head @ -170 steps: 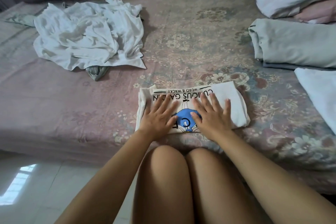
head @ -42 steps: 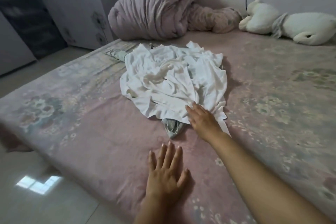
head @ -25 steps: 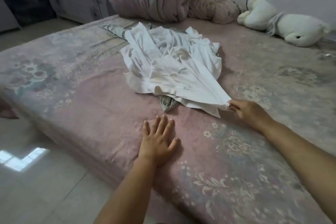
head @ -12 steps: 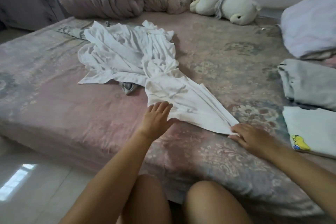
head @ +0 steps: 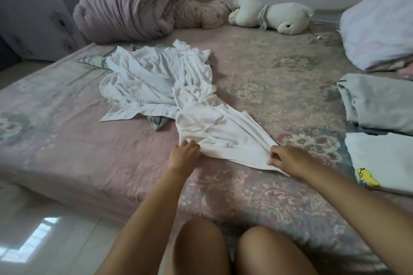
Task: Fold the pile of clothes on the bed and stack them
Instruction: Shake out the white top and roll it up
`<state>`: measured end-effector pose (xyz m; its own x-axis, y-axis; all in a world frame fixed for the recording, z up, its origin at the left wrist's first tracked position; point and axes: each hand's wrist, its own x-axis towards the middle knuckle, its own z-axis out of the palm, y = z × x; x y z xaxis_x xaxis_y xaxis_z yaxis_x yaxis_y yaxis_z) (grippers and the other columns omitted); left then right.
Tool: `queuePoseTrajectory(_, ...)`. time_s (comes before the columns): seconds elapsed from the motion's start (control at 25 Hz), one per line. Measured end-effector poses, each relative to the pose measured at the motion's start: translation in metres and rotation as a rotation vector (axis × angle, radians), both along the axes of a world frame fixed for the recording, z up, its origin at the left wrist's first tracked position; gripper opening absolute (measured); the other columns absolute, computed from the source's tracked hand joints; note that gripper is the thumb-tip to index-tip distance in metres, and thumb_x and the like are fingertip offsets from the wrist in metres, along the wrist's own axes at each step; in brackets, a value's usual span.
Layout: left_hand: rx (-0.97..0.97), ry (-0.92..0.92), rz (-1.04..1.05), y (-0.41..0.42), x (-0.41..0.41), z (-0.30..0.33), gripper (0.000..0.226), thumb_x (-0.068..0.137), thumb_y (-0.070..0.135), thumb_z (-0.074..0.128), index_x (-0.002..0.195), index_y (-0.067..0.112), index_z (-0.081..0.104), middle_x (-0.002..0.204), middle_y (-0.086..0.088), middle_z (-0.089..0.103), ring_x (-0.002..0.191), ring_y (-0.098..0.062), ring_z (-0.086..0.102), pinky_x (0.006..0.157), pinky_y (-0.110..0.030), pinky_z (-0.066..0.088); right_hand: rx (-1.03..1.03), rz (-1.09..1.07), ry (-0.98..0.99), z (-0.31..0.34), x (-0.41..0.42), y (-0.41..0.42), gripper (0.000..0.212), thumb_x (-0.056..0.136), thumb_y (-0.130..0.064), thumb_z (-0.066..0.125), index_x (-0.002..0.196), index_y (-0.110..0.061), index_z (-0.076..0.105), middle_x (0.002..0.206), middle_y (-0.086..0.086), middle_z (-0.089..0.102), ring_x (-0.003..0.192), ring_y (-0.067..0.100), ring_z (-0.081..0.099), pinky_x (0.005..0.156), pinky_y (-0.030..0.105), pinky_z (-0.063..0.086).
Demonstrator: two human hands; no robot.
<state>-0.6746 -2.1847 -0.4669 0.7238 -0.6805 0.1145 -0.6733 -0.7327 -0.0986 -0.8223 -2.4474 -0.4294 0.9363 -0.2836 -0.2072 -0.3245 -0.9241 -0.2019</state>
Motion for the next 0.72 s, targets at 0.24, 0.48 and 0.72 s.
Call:
queuePoseTrajectory(0.24,-0.585,0.338,0.103,-0.003,0.006,0.019,0.024,0.097,0.017,0.051,0.089,-0.005,0.054,0.085,-0.022,0.059,0.076,-0.033,0.053,0.063,-0.037,0.035,-0.475,0.177,0.116,-0.008,-0.001,0.021,0.032,0.093,-0.019,0.045,0.124,-0.011,0.043,0.122,0.009,0.059,0.11,0.029,0.058,0.087,0.035,0.042)
queuePoseTrajectory(0.48,-0.516,0.336,-0.062,0.017,-0.006,0.054,0.036,0.075,-0.004,0.071,0.107,0.003,0.055,0.098,-0.017,0.051,0.082,-0.025,0.046,0.067,-0.027,0.029,-0.253,0.022,0.065,0.018,-0.008,0.015,0.031,0.089,-0.005,0.048,0.119,-0.012,0.048,0.12,0.013,0.058,0.108,0.03,0.056,0.078,0.032,0.042)
queuePoseTrajectory(0.72,-0.649,0.228,-0.01,0.018,0.001,0.152,0.01,0.084,0.006,0.06,0.091,0.001,0.063,0.082,-0.017,0.058,0.076,-0.032,0.056,0.063,-0.032,0.042,0.134,-0.348,-0.412,0.133,-0.008,-0.013,0.022,0.091,-0.007,0.044,0.069,-0.009,0.044,0.07,0.012,0.048,0.066,0.029,0.046,0.052,0.035,0.03)
